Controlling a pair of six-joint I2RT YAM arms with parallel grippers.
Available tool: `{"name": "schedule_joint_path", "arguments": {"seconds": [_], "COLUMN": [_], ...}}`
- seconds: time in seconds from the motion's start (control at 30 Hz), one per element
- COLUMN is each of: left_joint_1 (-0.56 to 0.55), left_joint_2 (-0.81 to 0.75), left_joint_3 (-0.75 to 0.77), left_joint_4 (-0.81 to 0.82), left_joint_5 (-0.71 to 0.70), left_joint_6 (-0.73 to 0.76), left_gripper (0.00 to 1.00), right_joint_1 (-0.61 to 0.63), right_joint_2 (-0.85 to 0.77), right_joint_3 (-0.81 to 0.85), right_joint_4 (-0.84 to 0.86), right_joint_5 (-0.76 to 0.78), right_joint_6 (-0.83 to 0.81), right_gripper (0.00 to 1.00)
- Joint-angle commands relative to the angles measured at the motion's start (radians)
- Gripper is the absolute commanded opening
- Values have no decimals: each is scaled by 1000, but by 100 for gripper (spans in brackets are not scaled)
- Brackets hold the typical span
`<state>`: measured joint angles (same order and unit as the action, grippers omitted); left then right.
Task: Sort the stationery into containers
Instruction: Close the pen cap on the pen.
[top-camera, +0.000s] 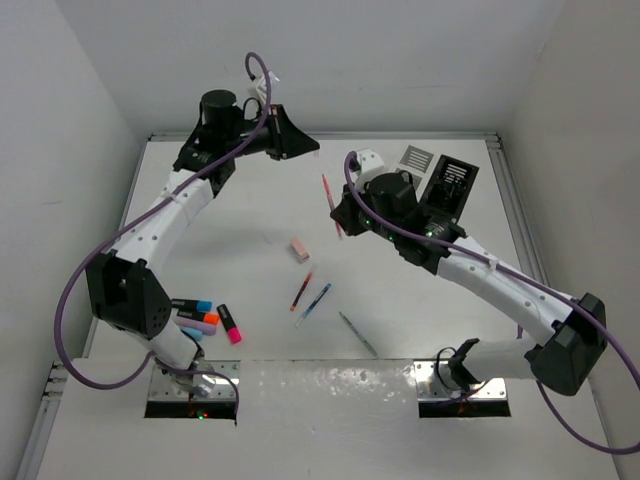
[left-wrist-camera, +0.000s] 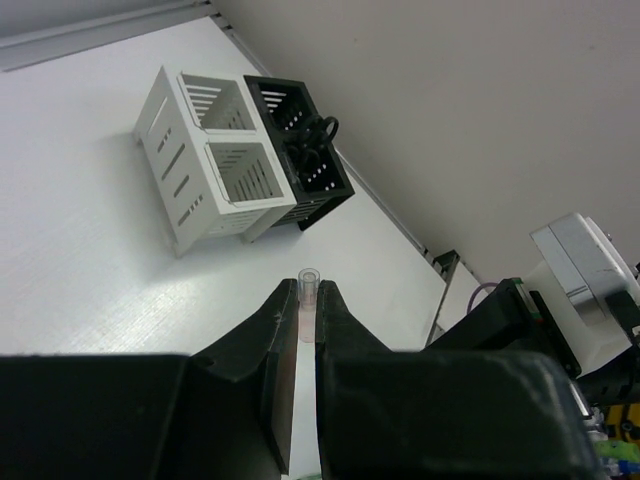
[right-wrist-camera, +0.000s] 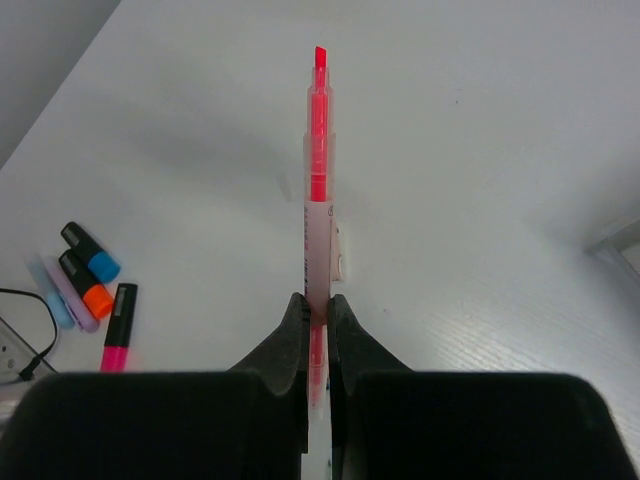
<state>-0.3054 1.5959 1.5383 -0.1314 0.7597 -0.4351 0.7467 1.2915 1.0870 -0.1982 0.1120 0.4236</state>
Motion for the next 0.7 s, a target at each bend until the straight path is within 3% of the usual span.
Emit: {"name": "schedule_joint_path", "arguments": {"seconds": [0.0, 0.53, 0.67], "left_joint_1": [18, 52, 68], "left_joint_2": [-1, -37, -36], "left_joint_3": [59, 59, 39], "left_joint_4": [4, -28, 7], "left_joint_5": [0, -91, -39], "left_joint_6": [47, 113, 99], "left_gripper": [0, 0, 0], "right_joint_1": [-7, -92, -101], "right_joint_2": [14, 37, 51], "right_joint_3": [68, 93, 103], "right_joint_4": [-1, -38, -23], "right_joint_5": [-14, -158, -193], "right_joint_6": [-34, -131, -135], "right_gripper": [0, 0, 0]}}
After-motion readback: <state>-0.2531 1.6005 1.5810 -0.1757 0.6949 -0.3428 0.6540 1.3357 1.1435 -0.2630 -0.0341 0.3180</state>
